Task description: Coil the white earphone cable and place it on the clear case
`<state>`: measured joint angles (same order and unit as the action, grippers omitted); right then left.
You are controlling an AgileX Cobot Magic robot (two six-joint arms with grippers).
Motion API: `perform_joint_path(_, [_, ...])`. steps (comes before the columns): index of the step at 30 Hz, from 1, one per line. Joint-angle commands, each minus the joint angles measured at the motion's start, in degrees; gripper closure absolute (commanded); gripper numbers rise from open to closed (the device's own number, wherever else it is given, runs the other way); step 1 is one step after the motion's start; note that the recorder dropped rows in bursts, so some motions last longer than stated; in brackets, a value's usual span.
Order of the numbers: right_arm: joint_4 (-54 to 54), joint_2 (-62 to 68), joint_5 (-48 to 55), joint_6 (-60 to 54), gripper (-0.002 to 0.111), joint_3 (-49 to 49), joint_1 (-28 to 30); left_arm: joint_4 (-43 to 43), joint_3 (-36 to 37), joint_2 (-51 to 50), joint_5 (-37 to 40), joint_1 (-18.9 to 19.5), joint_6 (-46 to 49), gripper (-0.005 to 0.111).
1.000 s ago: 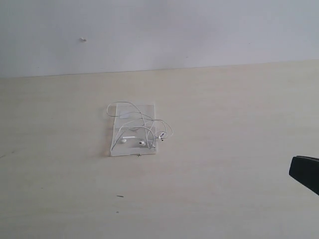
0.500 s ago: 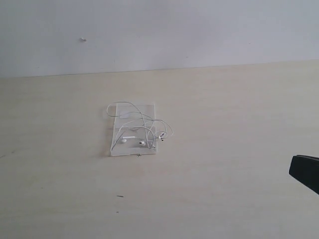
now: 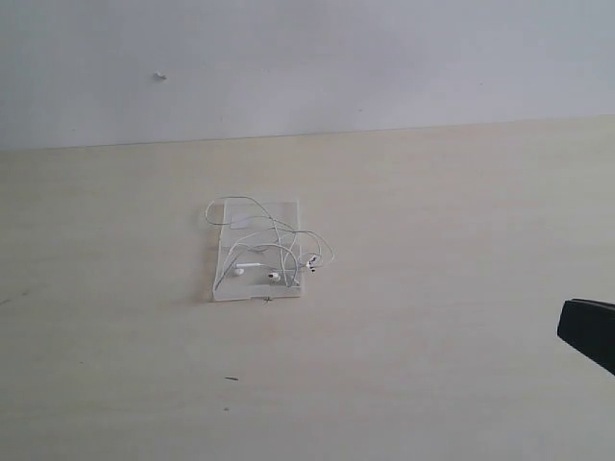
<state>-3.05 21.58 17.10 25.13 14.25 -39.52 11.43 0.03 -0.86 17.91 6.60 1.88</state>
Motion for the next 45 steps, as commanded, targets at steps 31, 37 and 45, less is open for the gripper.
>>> perform_joint_path(31, [3.56, -1.74, -2.26, -9.05, 0.108, -1.0, 4.41, -0.57, -0.03, 0.25, 0.01, 0.13, -0.65, 0.107])
perform_joint_path(37, [4.2, -8.65, -2.64, -14.94, 0.108, -4.51, 13.54, -0.57, -0.03, 0.25, 0.01, 0.13, -0.65, 0.107])
perform_joint_path(45, [4.2, -12.21, -0.49, -19.09, 0.108, -5.97, 21.29, -0.57, -0.03, 0.25, 0.01, 0.13, -0.65, 0.107])
